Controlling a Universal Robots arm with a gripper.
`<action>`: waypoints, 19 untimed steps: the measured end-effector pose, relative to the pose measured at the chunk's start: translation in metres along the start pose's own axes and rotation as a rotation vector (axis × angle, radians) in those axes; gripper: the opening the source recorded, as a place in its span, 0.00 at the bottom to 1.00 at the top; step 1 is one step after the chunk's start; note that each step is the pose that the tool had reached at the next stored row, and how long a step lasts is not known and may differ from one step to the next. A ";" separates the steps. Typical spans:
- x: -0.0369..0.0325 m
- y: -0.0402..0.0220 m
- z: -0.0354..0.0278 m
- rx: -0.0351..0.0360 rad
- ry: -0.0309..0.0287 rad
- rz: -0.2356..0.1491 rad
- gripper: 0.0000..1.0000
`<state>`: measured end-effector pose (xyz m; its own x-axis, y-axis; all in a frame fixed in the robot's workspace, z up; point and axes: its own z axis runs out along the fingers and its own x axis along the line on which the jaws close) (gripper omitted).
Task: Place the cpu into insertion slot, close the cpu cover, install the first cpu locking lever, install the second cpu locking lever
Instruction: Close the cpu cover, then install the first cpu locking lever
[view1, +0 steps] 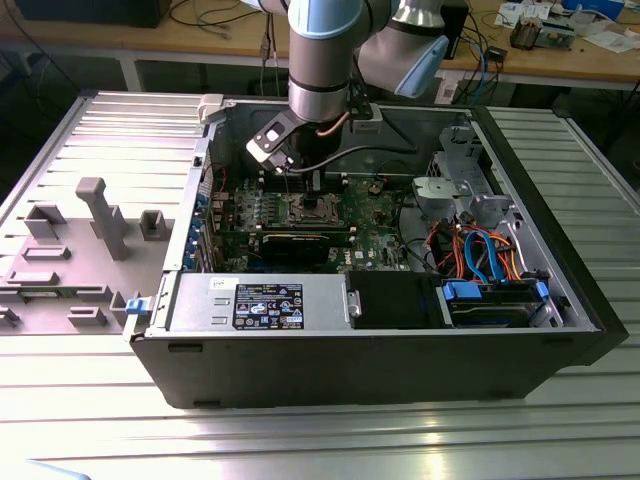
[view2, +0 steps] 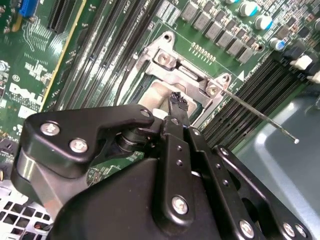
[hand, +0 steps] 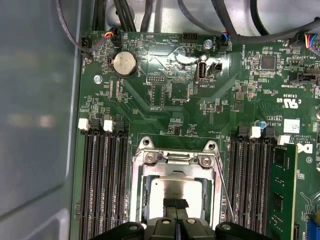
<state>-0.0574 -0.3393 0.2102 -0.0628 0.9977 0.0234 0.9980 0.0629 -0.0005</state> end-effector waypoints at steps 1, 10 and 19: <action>0.0001 0.0001 0.0000 0.0000 0.0000 0.000 0.11; 0.0000 0.0003 0.0000 0.0000 -0.0001 0.000 0.11; 0.0002 0.0004 -0.0063 -0.0002 0.0051 0.000 0.11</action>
<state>-0.0570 -0.3393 0.2165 -0.0629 0.9976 0.0285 0.9980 0.0629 -0.0003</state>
